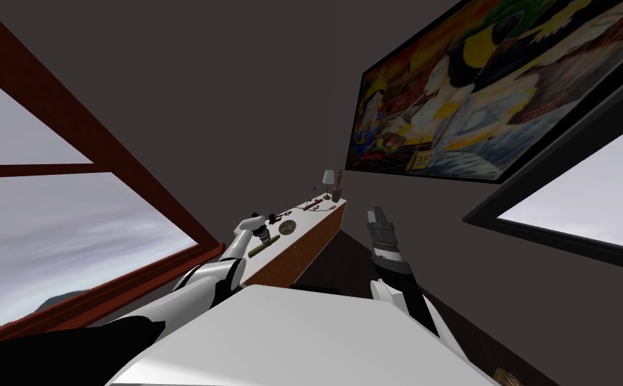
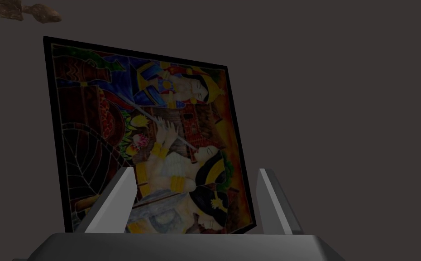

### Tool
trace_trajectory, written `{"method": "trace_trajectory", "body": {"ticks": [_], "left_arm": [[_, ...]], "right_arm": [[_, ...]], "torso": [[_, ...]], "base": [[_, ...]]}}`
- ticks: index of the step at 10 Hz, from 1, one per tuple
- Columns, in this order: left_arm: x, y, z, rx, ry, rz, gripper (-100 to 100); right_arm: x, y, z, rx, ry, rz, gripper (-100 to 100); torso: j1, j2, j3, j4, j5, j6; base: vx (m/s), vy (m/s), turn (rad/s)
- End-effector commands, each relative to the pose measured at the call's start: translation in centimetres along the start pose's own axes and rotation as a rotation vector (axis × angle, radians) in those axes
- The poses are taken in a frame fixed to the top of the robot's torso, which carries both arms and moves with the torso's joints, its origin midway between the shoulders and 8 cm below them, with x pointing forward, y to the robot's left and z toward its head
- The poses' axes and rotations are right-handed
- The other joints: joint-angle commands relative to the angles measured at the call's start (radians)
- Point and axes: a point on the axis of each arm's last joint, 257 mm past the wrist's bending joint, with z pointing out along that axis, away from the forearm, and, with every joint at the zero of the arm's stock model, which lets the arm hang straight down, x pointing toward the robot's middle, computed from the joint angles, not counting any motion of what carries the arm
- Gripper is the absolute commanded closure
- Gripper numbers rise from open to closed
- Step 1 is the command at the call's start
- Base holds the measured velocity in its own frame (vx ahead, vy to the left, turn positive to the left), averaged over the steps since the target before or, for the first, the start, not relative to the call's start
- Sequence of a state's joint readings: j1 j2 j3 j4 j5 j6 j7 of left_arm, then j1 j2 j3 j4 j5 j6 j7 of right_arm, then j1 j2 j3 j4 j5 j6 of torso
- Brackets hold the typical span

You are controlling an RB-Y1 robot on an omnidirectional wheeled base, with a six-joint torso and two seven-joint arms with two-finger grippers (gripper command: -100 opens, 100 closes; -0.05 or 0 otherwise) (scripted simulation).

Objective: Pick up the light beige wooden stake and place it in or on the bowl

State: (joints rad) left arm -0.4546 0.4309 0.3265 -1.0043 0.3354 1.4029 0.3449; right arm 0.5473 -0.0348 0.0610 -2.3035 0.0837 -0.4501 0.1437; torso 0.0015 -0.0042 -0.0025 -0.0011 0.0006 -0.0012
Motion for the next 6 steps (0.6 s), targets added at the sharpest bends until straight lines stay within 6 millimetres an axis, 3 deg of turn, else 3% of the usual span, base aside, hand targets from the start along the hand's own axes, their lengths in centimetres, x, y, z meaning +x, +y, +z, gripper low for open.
{"method": "trace_trajectory", "body": {"ticks": [1,4,5,6], "left_arm": [[-1.7,1.2,0.2,-0.059,-0.024,-0.032,-100],[-3.9,3.0,0.6,-0.136,-0.054,-0.075,-100],[-3.3,2.4,0.4,-0.116,-0.047,-0.064,-100],[-3.4,2.6,0.4,-0.122,-0.049,-0.067,0]], "right_arm": [[0.0,0.0,0.0,0.0,0.0,0.0,0],[0.0,0.0,0.0,0.0,0.0,0.0,0],[0.0,0.0,0.0,0.0,0.0,0.0,0],[0.0,0.0,0.0,0.0,0.0,0.0,0]], "torso": [[0.0,0.0,0.0,0.0,0.0,0.0],[-0.001,-0.001,-0.001,0.0,0.0,0.0],[0.0,0.0,0.0,0.0,0.0,0.0],[0.0,0.002,0.001,0.0,0.0,0.001]], "base": [[0.1,0.015,0.087],[0.081,0.005,0.075],[0.029,0.007,0.019],[0.0,0.0,0.0]]}}
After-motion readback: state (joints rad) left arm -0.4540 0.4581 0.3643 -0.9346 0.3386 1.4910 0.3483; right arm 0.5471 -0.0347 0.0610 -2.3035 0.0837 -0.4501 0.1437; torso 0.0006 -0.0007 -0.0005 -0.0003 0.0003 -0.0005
